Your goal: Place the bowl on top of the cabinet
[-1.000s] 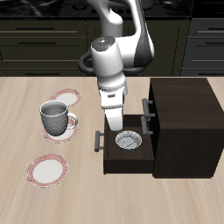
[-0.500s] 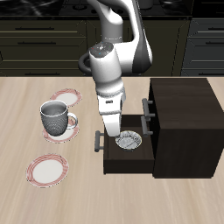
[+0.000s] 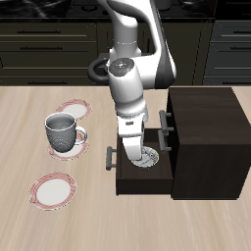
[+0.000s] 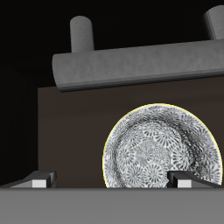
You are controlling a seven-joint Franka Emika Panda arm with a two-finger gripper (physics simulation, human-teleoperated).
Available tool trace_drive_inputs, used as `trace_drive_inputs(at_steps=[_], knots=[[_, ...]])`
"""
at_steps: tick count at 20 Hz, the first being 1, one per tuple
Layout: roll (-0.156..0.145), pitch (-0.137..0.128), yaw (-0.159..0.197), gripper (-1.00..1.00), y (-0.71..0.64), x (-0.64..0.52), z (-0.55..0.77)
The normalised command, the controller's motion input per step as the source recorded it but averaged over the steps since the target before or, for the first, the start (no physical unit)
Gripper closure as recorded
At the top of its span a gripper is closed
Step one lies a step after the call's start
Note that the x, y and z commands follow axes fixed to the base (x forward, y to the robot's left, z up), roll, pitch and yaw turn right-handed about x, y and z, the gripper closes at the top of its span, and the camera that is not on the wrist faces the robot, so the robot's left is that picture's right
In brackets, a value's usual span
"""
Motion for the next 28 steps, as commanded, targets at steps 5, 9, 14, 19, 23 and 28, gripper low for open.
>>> trace_drive_inputs(at_steps=[5, 9, 14, 19, 23, 28], knots=[[-0.003, 0.074, -0.059, -1.0, 0.03, -0.23, -0.39], [-0.02, 0.065, -0.018, -1.0, -0.17, -0.15, -0.36], [-0.074, 0.145, -0.092, -1.0, -0.31, 0.08, -0.78], [-0.029, 0.136, -0.062, -1.0, -0.15, 0.01, -0.76], [-0.058, 0.131, -0.012, -1.0, -0.29, 0.12, -0.42], [-0.03, 0.012, -0.021, 1.0, -0.18, 0.04, -0.05]])
